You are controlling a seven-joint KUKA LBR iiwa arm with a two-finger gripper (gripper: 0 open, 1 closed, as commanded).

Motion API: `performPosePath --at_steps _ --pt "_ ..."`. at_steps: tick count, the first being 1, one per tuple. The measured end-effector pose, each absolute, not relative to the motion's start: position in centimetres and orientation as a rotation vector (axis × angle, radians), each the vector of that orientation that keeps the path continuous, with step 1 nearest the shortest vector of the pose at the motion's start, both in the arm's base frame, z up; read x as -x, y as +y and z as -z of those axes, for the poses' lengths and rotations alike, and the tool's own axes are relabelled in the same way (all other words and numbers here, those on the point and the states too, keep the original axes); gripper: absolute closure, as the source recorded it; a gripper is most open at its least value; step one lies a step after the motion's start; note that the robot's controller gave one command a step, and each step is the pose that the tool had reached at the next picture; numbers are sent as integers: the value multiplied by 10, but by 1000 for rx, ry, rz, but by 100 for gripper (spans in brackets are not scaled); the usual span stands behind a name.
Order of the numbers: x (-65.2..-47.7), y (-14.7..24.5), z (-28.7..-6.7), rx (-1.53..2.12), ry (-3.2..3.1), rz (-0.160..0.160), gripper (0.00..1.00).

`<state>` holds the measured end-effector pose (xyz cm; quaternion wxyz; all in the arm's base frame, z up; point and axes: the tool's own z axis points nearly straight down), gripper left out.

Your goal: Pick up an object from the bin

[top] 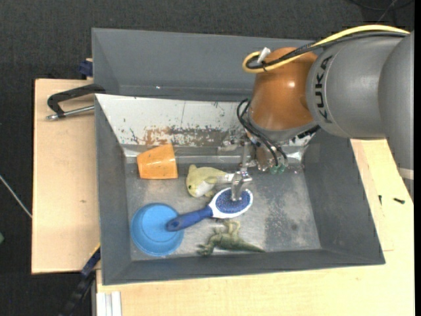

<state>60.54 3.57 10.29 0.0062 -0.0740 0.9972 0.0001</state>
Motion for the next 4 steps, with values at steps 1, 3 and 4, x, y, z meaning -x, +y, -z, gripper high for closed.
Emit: performPosePath --at_steps 1,3,4 --pt "-604 62 -105 302 3114 6 0" --pt "-606 78 -109 -91 3123 -5 0" --pt "-607 78 -106 -153 3119 -8 0"
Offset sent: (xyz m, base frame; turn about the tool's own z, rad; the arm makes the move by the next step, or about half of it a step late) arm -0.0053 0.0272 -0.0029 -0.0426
